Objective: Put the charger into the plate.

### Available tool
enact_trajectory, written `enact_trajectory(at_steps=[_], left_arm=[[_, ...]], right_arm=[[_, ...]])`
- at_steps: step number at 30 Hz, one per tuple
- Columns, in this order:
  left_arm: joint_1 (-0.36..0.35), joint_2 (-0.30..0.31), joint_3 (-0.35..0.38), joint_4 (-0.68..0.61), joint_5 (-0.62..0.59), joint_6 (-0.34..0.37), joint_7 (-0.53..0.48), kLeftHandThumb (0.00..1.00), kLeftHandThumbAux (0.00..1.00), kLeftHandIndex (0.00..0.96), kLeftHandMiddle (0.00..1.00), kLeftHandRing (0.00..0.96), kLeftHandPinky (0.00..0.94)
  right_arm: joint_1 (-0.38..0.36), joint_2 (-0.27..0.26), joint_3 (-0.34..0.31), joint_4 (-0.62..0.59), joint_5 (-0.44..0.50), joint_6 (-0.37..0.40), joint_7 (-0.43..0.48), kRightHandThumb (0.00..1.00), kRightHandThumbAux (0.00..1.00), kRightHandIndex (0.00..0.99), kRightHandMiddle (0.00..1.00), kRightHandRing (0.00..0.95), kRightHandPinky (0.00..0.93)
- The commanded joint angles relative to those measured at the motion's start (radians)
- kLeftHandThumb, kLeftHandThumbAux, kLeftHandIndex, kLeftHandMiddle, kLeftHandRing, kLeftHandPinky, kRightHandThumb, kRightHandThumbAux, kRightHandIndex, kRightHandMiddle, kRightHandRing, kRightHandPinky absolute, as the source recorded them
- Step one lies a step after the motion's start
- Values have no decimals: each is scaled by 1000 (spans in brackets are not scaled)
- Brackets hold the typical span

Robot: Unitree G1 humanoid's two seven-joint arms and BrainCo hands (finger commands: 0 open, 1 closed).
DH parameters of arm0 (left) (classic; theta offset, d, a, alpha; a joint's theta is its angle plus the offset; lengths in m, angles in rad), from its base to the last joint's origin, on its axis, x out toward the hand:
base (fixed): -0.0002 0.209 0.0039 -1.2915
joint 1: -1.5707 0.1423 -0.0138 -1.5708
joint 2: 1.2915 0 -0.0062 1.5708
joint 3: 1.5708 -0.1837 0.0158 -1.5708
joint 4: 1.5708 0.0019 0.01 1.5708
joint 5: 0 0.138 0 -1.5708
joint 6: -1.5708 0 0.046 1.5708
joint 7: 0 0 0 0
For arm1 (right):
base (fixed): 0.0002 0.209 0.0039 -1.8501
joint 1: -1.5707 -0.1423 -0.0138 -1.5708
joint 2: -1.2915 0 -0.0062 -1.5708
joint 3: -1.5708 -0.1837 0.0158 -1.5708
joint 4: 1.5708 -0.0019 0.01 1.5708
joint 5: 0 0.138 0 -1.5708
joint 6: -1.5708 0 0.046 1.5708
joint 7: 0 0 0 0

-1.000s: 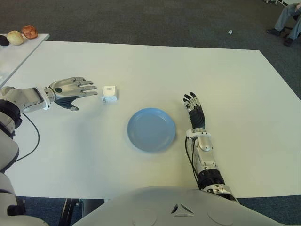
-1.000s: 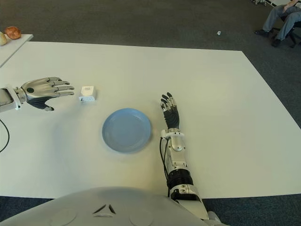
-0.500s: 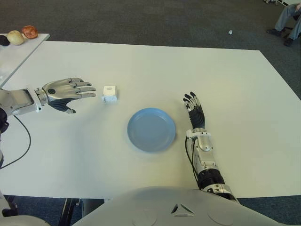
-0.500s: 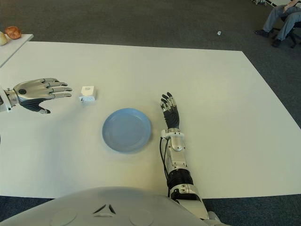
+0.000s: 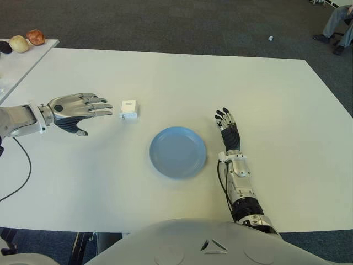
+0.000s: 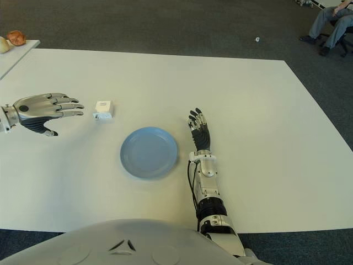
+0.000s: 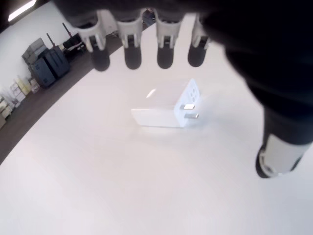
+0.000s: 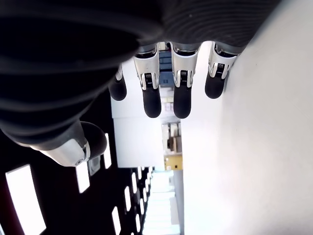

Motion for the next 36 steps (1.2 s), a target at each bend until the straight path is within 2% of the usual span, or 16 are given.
enact_trajectory(at_steps=[1, 4, 6, 10, 15, 24, 36], left_arm=[[-95, -175, 20, 103, -47, 27, -131, 0, 554, 0, 0, 0, 0], [-132, -238, 37, 163, -85, 37, -189, 0, 549, 0, 0, 0, 1], [-136, -280, 72, 205, -149, 42, -242, 4, 542, 0, 0, 0, 3], [-144, -329, 112, 255, -226, 57, -317, 27, 524, 0, 0, 0, 7], [-175, -418, 145, 325, -294, 119, -404, 78, 487, 0, 0, 0, 20], [-174, -497, 178, 370, -369, 193, -492, 139, 440, 0, 0, 0, 38], [-138, -584, 223, 392, -464, 262, -599, 148, 355, 0, 0, 0, 25]], right_arm=[[42, 0, -5, 69, 5, 60, 2, 0, 505, 0, 180, 153, 46], [40, -1, -6, 74, 6, 57, 1, 0, 503, 0, 186, 158, 46], [38, -2, -6, 80, 6, 53, 2, 0, 502, 0, 188, 161, 47], [37, -1, -5, 84, 8, 45, 6, 0, 504, 0, 190, 163, 49], [41, 0, -7, 77, 5, 58, -2, 0, 505, 0, 190, 160, 46], [46, 3, -6, 76, 6, 49, -1, 0, 510, 0, 196, 169, 45], [61, 4, 0, 50, 2, 57, -3, 0, 515, 0, 200, 173, 54]])
